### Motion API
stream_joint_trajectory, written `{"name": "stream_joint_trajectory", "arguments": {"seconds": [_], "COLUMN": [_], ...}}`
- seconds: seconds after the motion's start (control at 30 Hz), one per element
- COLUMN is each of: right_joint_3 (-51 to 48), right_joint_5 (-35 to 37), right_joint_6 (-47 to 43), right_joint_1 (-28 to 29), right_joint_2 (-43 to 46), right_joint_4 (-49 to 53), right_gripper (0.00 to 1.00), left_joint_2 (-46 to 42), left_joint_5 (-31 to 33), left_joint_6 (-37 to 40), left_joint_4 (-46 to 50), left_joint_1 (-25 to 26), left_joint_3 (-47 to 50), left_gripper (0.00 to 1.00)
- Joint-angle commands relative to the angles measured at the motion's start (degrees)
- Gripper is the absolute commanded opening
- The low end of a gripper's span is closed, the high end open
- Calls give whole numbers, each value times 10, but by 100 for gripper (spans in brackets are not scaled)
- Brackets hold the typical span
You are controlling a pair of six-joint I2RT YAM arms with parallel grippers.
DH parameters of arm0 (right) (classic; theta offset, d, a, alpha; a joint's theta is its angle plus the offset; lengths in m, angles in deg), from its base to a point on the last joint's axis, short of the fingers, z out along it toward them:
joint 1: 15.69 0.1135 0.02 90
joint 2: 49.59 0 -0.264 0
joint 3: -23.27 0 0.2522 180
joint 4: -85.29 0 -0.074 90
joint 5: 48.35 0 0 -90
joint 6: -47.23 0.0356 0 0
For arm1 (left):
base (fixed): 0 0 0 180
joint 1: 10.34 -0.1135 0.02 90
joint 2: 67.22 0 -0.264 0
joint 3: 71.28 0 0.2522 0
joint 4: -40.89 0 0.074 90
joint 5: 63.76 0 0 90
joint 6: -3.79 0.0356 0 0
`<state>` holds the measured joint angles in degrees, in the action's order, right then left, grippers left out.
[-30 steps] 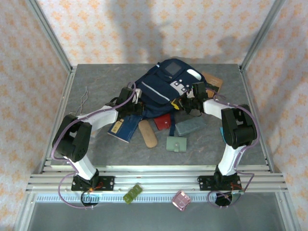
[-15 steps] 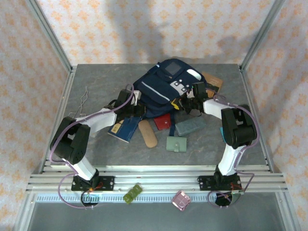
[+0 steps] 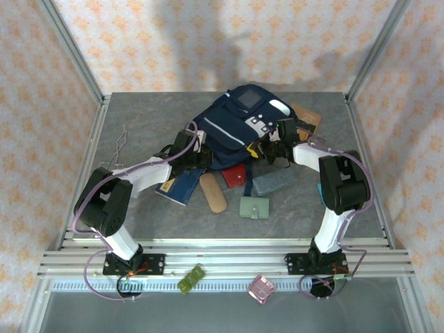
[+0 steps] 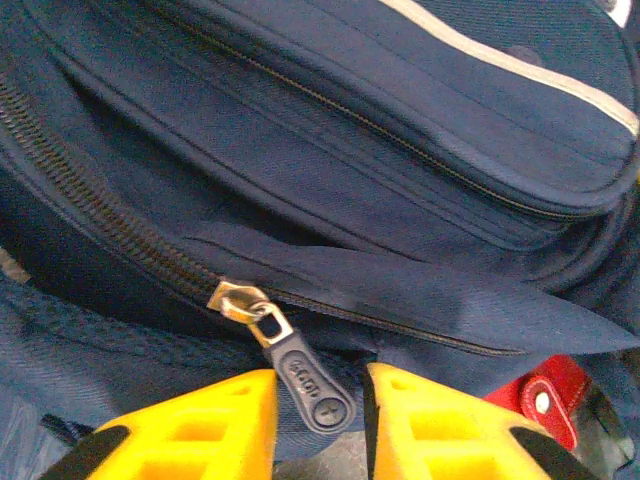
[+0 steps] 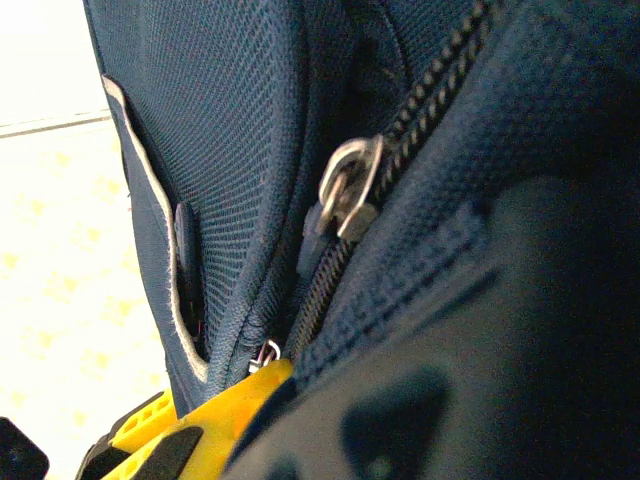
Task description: Pack the student bag
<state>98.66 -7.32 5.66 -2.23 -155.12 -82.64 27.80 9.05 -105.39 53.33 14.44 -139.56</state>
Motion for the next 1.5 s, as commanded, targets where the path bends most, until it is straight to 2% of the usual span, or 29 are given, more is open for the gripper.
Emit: {"name": "stream_joint_trajectory", "arguments": {"seconds": [0.0, 0.2, 0.33, 0.47, 0.53, 0.67, 0.73, 1.0, 1.17, 1.33, 1.37, 1.47], "right_joint_3": [16, 9, 9, 10, 10, 7, 8, 19, 64, 121, 137, 173], "right_joint_5": [11, 12, 11, 10, 11, 11, 11, 10, 14, 0, -6, -6], "right_joint_6": [6, 9, 11, 12, 11, 10, 9, -8, -46, -71, -76, -87], "right_joint_1": [0, 0, 1, 2, 2, 2, 2, -3, -4, -6, -7, -8], "right_joint_2": [-2, -3, -4, -4, -3, -1, -2, 1, 14, 20, 22, 35], "right_joint_4": [-56, -61, -63, -63, -63, -62, -62, -44, 4, 32, 35, 39], "right_gripper": [0, 0, 0, 0, 0, 0, 0, 0, 0, 0, 0, 0], "left_joint_2": [-8, 16, 37, 50, 49, 46, 45, -25, -88, -97, -94, -89], "left_joint_5": [-26, -1, 45, 83, 91, 96, 97, 81, 60, 44, 39, 19], "left_joint_6": [-19, -19, -20, -35, -37, -29, -22, -7, 9, 4, 0, -16], "left_joint_4": [-36, -29, -19, -34, -39, -23, -9, 52, 81, 80, 73, 46], "left_joint_1": [5, 13, 28, 30, 30, 29, 28, 7, -7, -7, -7, -7], "left_joint_3": [12, -4, -21, -27, -28, -38, -41, -14, -1, -11, -11, -8], "left_gripper": [34, 35, 44, 44, 36, 9, 0, 0, 0, 0, 5, 33]}}
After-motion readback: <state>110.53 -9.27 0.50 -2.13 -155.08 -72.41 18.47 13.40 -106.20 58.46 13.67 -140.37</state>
